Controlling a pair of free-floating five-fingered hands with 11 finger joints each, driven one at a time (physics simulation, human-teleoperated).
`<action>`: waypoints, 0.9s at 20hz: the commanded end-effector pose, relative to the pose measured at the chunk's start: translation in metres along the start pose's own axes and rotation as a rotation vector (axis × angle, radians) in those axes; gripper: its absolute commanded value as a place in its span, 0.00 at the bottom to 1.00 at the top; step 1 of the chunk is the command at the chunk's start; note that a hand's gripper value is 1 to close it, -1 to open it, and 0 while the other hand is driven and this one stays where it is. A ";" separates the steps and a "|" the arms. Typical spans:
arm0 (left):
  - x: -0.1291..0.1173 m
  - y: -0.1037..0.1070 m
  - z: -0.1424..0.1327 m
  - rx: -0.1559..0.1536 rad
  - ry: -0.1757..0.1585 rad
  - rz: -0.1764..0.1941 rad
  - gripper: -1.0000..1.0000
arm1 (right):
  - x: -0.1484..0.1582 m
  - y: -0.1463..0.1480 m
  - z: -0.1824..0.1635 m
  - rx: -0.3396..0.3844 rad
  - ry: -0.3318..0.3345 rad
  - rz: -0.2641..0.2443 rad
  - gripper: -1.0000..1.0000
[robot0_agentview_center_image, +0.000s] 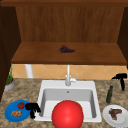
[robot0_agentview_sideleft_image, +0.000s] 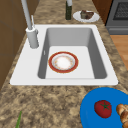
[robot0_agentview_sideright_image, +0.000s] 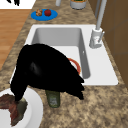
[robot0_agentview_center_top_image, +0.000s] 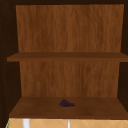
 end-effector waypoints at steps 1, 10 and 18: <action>0.000 0.000 0.000 0.000 0.000 0.000 0.50 | -0.018 0.004 0.002 0.010 -0.046 -0.025 0.00; 0.000 0.000 0.000 0.000 0.000 0.000 0.50 | -0.057 0.016 0.001 0.005 -0.087 -0.009 0.00; 0.000 0.000 0.000 0.000 0.000 0.000 0.50 | -0.105 0.017 0.015 -0.021 -0.125 -0.074 0.00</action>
